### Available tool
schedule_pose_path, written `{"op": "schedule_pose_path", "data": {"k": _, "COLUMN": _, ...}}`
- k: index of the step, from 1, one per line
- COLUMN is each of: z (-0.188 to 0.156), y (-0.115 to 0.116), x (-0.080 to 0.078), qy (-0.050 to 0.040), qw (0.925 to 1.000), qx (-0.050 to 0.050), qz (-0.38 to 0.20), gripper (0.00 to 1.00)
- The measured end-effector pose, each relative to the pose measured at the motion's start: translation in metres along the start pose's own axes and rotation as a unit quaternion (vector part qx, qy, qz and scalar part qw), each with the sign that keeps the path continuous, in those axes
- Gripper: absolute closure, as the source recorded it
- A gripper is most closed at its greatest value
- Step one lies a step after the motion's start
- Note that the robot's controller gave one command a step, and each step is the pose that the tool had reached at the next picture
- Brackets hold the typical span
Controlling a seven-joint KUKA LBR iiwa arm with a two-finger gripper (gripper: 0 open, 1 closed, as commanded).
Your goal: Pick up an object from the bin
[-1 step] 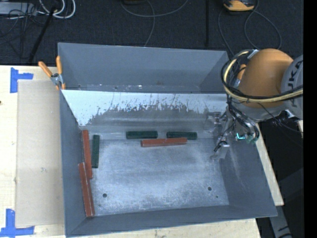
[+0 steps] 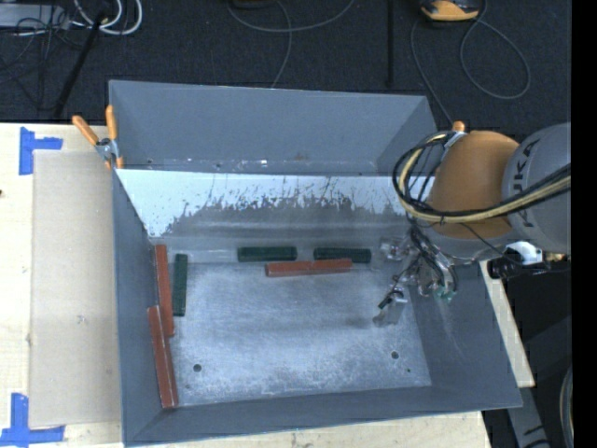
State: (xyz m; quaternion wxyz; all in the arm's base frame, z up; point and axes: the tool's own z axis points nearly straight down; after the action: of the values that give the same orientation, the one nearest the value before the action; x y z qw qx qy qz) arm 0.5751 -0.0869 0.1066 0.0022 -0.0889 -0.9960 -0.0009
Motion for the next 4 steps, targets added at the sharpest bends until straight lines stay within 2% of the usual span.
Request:
{"op": "schedule_pose_path", "data": {"k": 1, "z": 0.036, "y": 0.028, "x": -0.04, "qy": -0.003, "qw": 0.9995, "qx": 0.001, "qz": -0.031, "gripper": 0.0}}
{"op": "schedule_pose_path", "data": {"k": 2, "z": 0.036, "y": 0.08, "x": -0.031, "qy": -0.0034, "qw": 0.9985, "qx": 0.0, "qz": -0.054, "gripper": 0.0}}
{"op": "schedule_pose_path", "data": {"k": 3, "z": 0.032, "y": 0.078, "x": -0.034, "qy": -0.0074, "qw": 0.9985, "qx": 0.0, "qz": -0.053, "gripper": 1.0}}
{"op": "schedule_pose_path", "data": {"k": 4, "z": -0.093, "y": -0.008, "x": -0.046, "qy": -0.0071, "qw": 0.9993, "qx": 0.002, "qz": -0.037, "gripper": 1.0}}
